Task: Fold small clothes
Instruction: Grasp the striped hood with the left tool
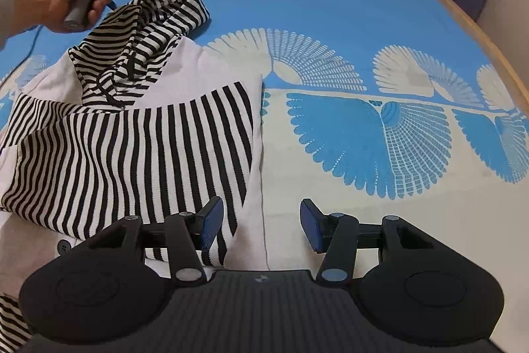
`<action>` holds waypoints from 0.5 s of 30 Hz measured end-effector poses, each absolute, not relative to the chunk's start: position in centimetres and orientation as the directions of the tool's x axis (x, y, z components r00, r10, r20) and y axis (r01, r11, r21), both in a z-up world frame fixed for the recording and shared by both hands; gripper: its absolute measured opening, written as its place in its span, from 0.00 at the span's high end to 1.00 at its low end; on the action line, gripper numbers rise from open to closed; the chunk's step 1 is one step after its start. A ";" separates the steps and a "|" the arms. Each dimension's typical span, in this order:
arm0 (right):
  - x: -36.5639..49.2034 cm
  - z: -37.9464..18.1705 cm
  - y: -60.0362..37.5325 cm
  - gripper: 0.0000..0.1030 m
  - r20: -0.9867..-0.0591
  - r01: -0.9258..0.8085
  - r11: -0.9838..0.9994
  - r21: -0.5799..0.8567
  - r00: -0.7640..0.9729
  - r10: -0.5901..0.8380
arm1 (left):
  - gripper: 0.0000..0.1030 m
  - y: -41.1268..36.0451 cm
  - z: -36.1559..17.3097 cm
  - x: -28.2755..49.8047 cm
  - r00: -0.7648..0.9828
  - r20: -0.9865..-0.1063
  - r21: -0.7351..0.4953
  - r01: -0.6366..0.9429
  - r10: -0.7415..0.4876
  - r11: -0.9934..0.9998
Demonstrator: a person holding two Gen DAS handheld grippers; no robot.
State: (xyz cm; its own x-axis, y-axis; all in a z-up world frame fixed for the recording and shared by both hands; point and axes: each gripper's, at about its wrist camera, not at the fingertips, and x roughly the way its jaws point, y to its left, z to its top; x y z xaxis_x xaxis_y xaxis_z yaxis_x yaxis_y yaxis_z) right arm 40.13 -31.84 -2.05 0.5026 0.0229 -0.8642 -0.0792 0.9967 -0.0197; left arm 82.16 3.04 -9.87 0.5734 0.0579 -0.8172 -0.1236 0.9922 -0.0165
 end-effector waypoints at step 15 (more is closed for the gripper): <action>40.0 1.0 -33.6 0.49 -0.828 -0.011 0.999 0.036 0.560 0.036 | 0.99 1.4 0.6 55.4 0.802 -0.558 -0.030 0.238 -0.214 0.971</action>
State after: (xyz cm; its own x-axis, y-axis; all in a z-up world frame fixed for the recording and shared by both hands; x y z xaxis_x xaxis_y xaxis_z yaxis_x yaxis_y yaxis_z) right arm 40.04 -33.65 0.99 0.5599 0.0361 -0.8278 -0.0105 0.9993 0.0364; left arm 55.43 1.45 0.58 0.8020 -0.2138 -0.5578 0.2377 0.9709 -0.0304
